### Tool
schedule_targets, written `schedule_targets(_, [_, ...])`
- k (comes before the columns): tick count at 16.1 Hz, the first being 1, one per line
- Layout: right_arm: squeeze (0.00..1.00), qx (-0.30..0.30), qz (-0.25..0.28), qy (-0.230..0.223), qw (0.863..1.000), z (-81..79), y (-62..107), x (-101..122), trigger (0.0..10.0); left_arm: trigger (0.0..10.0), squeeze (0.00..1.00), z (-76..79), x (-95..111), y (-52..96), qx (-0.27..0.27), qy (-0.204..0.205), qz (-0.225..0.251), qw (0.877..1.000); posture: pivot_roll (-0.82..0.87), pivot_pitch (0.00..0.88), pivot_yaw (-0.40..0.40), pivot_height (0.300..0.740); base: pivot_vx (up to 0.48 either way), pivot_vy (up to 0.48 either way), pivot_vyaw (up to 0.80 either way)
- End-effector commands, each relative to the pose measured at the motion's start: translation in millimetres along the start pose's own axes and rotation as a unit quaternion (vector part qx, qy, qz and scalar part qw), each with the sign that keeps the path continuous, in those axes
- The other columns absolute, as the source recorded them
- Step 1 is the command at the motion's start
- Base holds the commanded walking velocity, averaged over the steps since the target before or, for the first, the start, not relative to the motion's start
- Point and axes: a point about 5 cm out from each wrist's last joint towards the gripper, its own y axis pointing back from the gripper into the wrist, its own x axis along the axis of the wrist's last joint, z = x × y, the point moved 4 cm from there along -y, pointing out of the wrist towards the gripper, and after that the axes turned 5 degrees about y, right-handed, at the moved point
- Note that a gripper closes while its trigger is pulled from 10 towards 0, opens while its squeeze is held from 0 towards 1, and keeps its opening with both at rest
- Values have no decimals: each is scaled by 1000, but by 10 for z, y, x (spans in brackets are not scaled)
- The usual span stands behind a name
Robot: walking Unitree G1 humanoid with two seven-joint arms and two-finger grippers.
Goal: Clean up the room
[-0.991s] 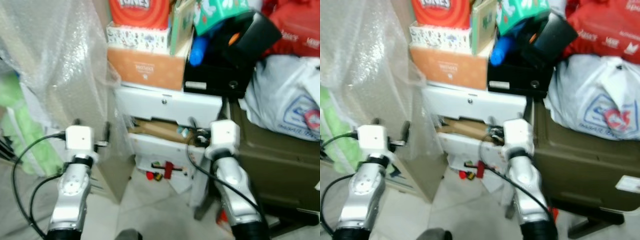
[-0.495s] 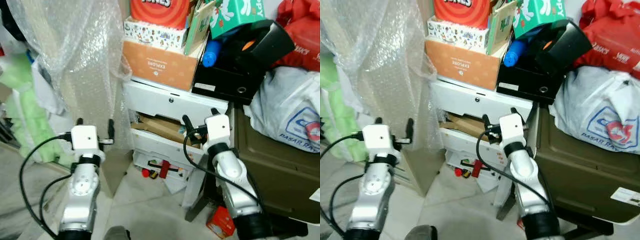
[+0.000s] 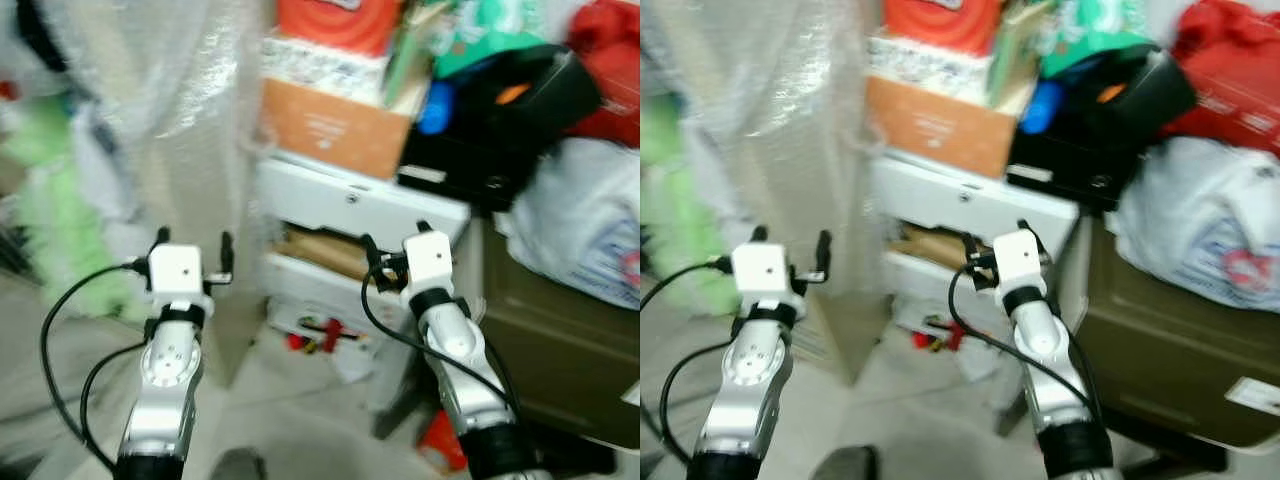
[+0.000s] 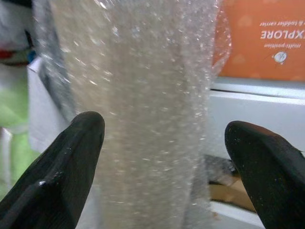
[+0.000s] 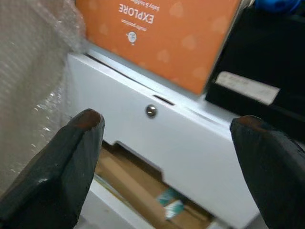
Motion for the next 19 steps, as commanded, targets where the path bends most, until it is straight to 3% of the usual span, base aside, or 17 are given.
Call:
schedule_targets(1, [0, -23, 7, 1, 1000, 93, 8, 31, 10000, 10000, 0, 28, -28, -19, -12, -3, -7, 1000, 45, 0, 0, 740, 0, 0, 800])
schedule_targets(5, [0, -34, 0, 2, 999, 40, 114, -45, 10000, 10000, 0, 42, 0, -138, -23, -15, 1, 1000, 9, 0, 38, 740, 0, 0, 750])
schedule_targets(7, [0, -38, 2, 4, 999, 82, 104, -39, 10000, 10000, 0, 56, 28, -248, -18, -1, 8, 1000, -17, 0, 50, 740, 0, 0, 0])
schedule_targets(10, [0, -45, -2, 4, 999, 141, 119, -47, 10000, 10000, 0, 213, 34, -174, -33, 8, 8, 999, 5, 0, 47, 740, 0, 0, 340])
schedule_targets(15, [0, -35, 5, 10, 999, 130, 61, -3, 10000, 10000, 0, 176, 16, -156, -34, 9, 5, 999, 44, 0, 10, 740, 0, 0, 176])
schedule_targets(19, [0, -21, 8, 24, 999, 100, 42, 24, 10000, 10000, 0, 61, 25, -66, -6, 13, 5, 1000, 47, 0, -5, 740, 0, 0, 800])
